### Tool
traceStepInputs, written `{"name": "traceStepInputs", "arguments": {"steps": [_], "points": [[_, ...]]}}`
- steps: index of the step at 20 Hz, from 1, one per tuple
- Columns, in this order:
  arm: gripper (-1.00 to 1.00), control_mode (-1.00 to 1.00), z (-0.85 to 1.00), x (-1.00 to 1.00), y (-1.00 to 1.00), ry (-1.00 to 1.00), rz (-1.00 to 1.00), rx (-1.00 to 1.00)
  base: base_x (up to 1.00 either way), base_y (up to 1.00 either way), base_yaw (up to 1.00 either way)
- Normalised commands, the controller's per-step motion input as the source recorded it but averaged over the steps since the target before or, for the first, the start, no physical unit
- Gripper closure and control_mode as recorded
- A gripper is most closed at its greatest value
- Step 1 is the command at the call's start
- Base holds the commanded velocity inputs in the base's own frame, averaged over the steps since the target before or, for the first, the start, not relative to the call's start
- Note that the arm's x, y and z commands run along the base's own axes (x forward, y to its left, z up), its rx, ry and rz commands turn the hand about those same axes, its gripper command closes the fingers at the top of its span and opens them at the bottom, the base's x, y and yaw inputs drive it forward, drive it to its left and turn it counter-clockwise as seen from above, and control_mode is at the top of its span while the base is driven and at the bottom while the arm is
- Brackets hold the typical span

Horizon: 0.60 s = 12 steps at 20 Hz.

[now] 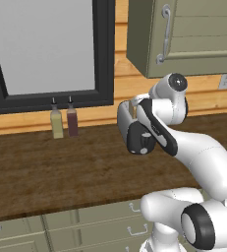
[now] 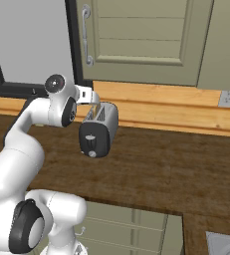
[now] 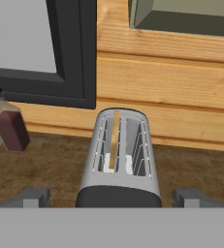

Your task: Start the toaster. Once the lever pops up, take the bread to the plate on the dining counter.

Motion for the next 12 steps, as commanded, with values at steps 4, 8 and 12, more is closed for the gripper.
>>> {"name": "traceStepInputs", "arguments": {"steps": [4, 8, 12], "points": [[-1.00, -1.00, 0.00, 0.00, 0.00, 0.00, 0.00, 0.00, 0.00, 0.00, 0.00], [-1.00, -1.00, 0.00, 0.00, 0.00, 0.00, 0.00, 0.00, 0.00, 0.00, 0.00], [-1.00, -1.00, 0.00, 0.00, 0.00, 0.00, 0.00, 0.00, 0.00, 0.00, 0.00]]}}
